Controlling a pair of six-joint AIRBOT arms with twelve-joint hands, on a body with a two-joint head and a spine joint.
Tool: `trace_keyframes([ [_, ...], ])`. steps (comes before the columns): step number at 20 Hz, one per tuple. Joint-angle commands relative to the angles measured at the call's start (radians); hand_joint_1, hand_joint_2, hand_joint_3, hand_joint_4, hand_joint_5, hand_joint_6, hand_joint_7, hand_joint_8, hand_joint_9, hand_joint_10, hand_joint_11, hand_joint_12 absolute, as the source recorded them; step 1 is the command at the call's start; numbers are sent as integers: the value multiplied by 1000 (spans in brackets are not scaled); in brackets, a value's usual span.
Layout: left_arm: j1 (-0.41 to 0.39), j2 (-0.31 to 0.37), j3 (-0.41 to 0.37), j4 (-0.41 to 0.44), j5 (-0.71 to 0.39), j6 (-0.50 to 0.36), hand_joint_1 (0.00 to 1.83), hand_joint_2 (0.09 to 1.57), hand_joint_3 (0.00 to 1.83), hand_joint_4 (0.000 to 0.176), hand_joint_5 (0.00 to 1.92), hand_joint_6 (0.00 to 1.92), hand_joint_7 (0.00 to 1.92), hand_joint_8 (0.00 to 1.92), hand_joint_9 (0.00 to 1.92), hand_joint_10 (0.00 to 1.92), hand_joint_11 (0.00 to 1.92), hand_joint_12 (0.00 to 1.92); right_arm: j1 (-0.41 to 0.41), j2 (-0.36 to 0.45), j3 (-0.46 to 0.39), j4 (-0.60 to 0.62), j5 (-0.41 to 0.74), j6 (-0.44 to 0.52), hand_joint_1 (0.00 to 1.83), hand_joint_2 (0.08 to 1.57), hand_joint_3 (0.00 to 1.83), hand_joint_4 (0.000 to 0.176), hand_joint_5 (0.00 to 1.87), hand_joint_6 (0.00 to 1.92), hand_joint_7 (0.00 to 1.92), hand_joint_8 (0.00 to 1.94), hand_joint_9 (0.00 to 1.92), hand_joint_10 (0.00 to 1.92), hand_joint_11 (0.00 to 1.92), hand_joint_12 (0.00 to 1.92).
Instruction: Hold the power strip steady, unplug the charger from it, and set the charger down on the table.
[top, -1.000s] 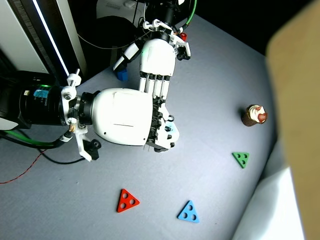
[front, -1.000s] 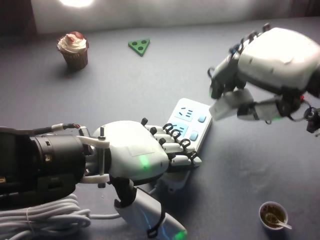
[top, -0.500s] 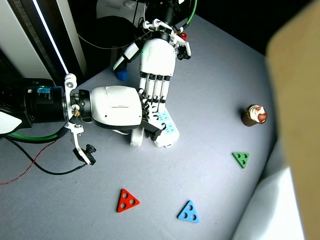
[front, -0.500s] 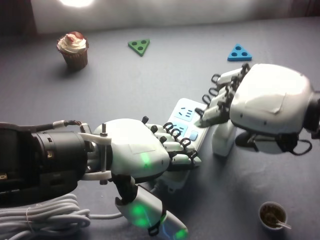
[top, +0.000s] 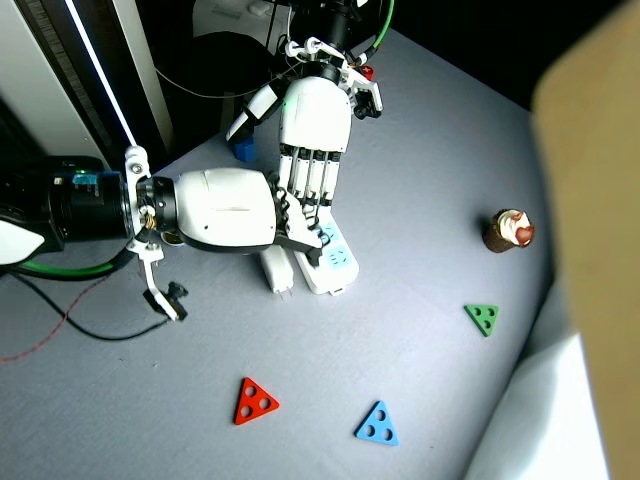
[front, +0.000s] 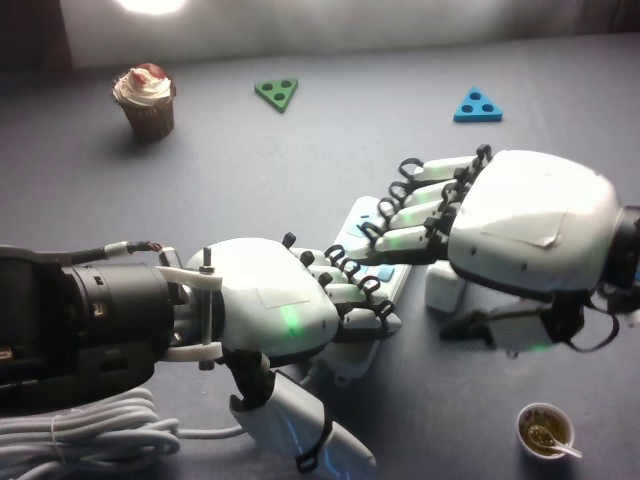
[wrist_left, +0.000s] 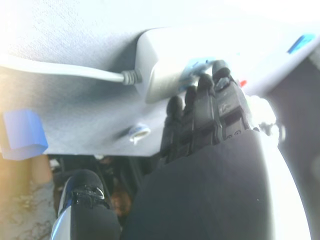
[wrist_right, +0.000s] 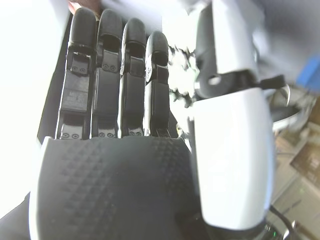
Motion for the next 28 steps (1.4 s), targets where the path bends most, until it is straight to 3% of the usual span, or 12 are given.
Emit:
trace_keyframes([
  [1,-3,-1,-2,-4,-22,-3,0,953,0,0,164,5,165,5,152,5,147,9,15,28,-16,20,128,19,912,981,0,0,425,0,468,0,464,0,300,523],
  [3,-6,-1,-2,-5,-20,-3,0,951,0,0,166,5,166,4,153,4,152,11,29,72,-58,40,129,69,858,958,0,0,365,0,399,0,396,0,246,491],
  [6,-11,1,-4,-9,-19,-3,0,954,1,0,147,0,145,0,133,0,132,2,37,149,-117,40,147,102,732,927,0,0,218,0,238,0,247,0,163,277],
  [11,-32,11,-9,-12,-19,-3,0,955,1,0,142,0,143,1,133,3,139,5,29,275,-192,12,146,123,677,931,2,0,132,0,174,0,207,0,148,202],
  [13,-54,21,-9,-12,-24,-3,0,957,2,0,143,0,147,2,138,4,157,12,37,332,-221,-49,140,173,658,958,10,0,95,0,130,0,168,0,124,180],
  [18,-123,48,-17,-21,-25,-3,0,954,0,0,155,4,161,6,150,7,153,10,85,430,-256,-193,123,337,625,957,4,0,125,8,170,10,205,9,175,187],
  [24,-215,77,-39,-53,-24,-3,0,955,0,0,140,0,149,1,136,2,124,0,99,541,-290,-240,141,367,687,957,6,0,151,1,222,2,242,2,211,183],
  [28,-259,101,-49,-80,-26,-3,0,958,1,0,145,2,158,3,144,4,130,3,115,584,-317,-298,87,381,718,977,10,0,141,0,228,2,246,2,200,177],
])
